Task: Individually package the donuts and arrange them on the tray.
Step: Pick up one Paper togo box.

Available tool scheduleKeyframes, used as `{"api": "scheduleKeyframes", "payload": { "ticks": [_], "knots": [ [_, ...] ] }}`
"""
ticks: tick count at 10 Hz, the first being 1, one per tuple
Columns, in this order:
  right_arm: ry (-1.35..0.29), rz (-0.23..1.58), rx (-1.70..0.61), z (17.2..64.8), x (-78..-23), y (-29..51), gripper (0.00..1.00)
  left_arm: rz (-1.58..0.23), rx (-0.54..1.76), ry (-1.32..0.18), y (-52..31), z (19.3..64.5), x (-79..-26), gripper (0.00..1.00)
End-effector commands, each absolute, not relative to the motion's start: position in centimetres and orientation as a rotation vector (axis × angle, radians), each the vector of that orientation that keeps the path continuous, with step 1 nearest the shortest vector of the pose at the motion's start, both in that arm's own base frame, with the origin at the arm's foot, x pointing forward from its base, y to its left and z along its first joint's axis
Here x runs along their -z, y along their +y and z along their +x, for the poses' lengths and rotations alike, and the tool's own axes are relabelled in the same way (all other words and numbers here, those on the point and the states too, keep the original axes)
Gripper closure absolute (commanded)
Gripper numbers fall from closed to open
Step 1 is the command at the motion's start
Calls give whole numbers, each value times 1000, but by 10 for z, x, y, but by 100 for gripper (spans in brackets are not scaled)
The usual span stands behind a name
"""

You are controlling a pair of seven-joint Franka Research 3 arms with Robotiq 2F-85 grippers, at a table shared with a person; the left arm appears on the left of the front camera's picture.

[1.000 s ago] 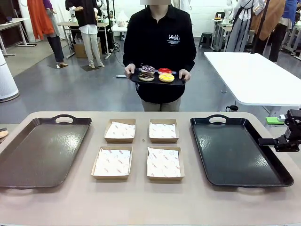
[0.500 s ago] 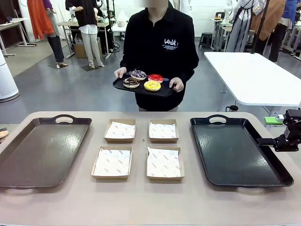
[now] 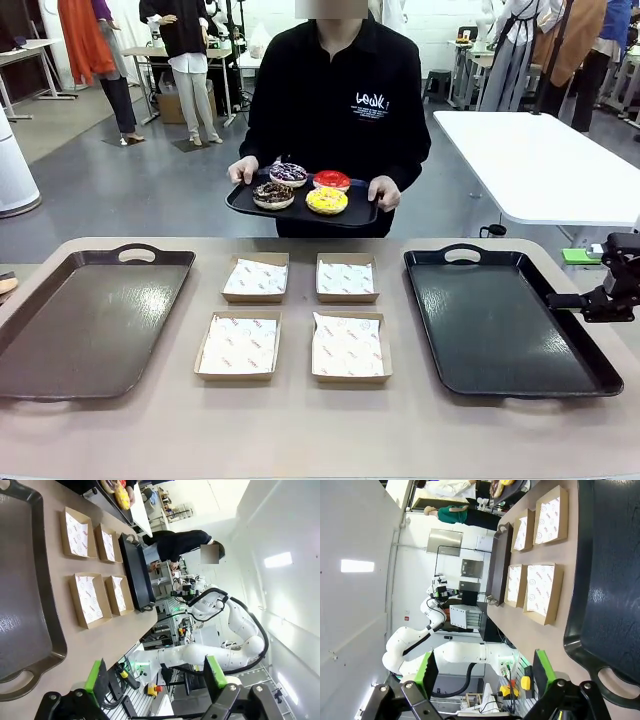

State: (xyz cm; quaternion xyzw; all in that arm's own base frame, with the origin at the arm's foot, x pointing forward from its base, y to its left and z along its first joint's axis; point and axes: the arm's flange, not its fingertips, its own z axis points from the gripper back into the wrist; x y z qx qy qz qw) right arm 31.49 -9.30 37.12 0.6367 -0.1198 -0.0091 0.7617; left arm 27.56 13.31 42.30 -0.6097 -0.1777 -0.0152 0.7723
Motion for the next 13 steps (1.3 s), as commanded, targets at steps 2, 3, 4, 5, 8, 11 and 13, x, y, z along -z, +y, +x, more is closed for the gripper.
{"api": "scheduleKeyframes", "payload": {
  "ticks": [2, 3, 4, 5, 8, 11, 13],
  "knots": [
    [-261, 1394, 20, 315, -371, -93, 0, -1340, 41, -404, 135, 277, -424, 0],
    [-261, 1394, 20, 315, -371, -93, 0, -1340, 41, -404, 135, 277, -424, 0],
    [-261, 1394, 20, 315, -371, -93, 0, -1340, 41, -404, 135, 277, -424, 0],
    [-261, 1394, 20, 315, -371, -93, 0, -1340, 41, -404, 135, 277, -424, 0],
    [-261, 1394, 20, 315, -371, -93, 0, -1340, 41, -404, 135, 277, -424, 0],
    [-261, 1394, 20, 315, -371, -93, 0, -1340, 41, -404, 135, 277, -424, 0],
    [-261, 1394, 20, 315, -371, -93, 0, -1340, 41, -404, 135, 277, -424, 0]
  ]
}}
